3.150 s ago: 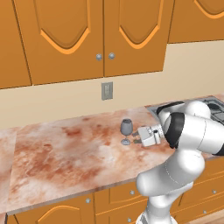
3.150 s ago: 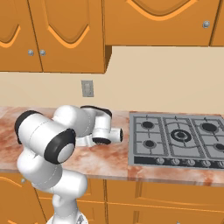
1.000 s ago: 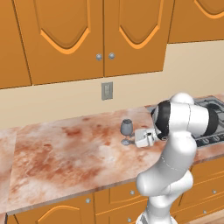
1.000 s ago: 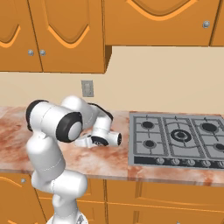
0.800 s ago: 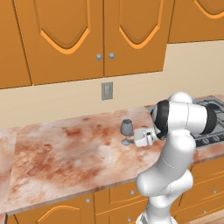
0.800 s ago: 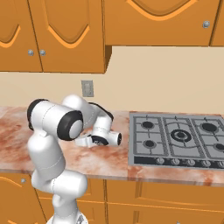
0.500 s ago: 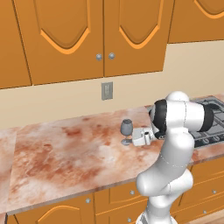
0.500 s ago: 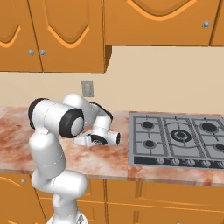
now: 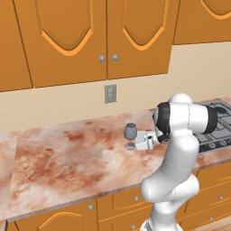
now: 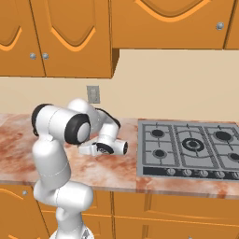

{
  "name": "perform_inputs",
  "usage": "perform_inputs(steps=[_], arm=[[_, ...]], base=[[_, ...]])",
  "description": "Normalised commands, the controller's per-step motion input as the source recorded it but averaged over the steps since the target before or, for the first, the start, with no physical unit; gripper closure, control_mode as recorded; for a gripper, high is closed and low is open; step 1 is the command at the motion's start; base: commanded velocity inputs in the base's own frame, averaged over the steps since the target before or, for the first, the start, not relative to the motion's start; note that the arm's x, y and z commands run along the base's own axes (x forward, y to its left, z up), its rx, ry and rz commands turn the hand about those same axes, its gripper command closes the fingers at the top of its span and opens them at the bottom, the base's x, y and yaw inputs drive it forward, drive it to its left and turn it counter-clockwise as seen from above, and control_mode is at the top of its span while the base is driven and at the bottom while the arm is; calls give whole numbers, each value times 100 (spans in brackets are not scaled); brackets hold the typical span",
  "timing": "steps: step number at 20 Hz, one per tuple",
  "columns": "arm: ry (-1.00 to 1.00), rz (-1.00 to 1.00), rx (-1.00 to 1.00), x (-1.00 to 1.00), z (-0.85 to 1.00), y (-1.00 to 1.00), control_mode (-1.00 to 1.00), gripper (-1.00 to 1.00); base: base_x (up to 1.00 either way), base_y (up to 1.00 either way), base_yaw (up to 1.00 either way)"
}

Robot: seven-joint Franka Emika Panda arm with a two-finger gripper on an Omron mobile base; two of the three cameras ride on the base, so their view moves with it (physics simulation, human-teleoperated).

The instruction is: Retrieve the wine glasses from the counter and place one next to each plate.

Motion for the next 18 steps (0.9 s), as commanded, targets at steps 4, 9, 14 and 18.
perform_inputs(steps=[4,9,14,18], arm=[[0,0,3,7,0,3,-100,100],[-2,0,2,-4,1,8,-100,100],[-14,0,0,-20,12,0,-100,100],[-30,0,0,-39,66,0,-100,100]], base=[[0,0,0],[0,0,0],[0,0,0],[0,0,0]])
